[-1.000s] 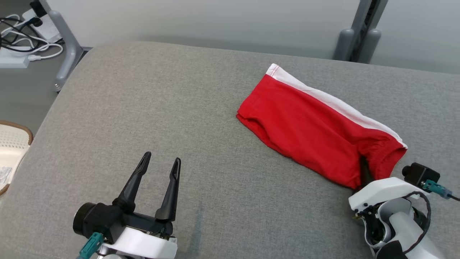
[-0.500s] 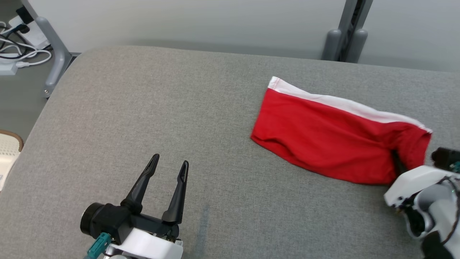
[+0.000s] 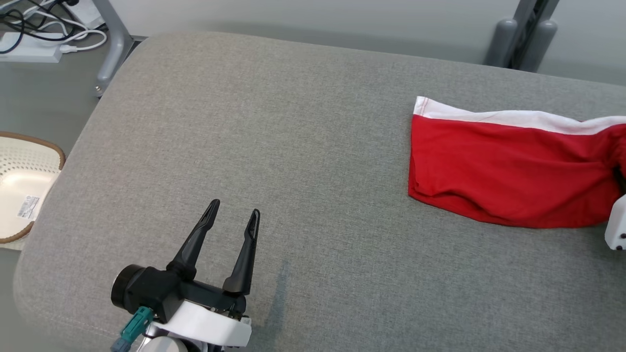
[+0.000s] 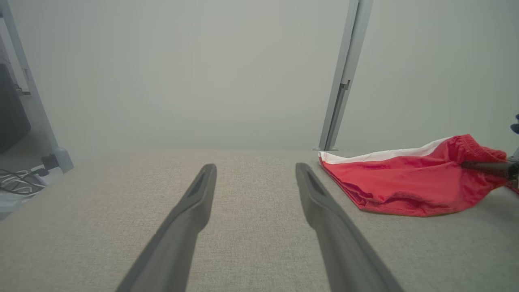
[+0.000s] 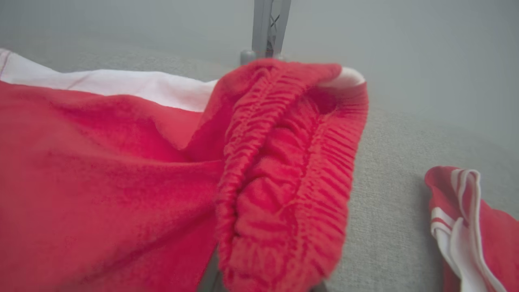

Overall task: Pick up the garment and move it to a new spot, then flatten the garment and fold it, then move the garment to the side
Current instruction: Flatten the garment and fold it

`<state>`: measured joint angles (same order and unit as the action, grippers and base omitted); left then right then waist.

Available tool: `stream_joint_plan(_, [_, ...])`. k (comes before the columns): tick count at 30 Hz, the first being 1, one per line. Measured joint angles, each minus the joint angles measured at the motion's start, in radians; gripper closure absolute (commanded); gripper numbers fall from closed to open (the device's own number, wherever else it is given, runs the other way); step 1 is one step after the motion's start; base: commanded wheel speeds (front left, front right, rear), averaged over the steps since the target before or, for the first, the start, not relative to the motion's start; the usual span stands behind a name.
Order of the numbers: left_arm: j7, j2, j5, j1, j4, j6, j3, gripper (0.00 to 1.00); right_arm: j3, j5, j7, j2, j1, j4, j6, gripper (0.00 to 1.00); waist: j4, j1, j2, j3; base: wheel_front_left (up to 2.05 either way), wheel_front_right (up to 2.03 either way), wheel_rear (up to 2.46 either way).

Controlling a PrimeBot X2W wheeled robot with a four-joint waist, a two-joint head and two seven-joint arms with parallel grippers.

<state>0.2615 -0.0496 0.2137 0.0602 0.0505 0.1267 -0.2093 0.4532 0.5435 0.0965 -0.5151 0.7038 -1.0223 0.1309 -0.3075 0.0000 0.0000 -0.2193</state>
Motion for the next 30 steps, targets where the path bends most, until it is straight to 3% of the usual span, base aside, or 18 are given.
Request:
stream_joint_plan(16, [0.000,0.000,0.018,-0.005,0.025,0.000,-0.013,0.00,0.136,0.094,-0.025,0.083,0.091,0.025,0.000,1.00,-0.012,0.0000,0.0000,0.065,0.00,0.00,0.00])
stream_joint_plan(30, [0.000,0.000,0.035,-0.028,0.009,-0.013,-0.028,0.00,0.182,0.202,-0.078,0.194,0.149,-0.022,0.000,1.00,-0.104,0.0000,0.0000,0.069,0.00,0.00,0.00])
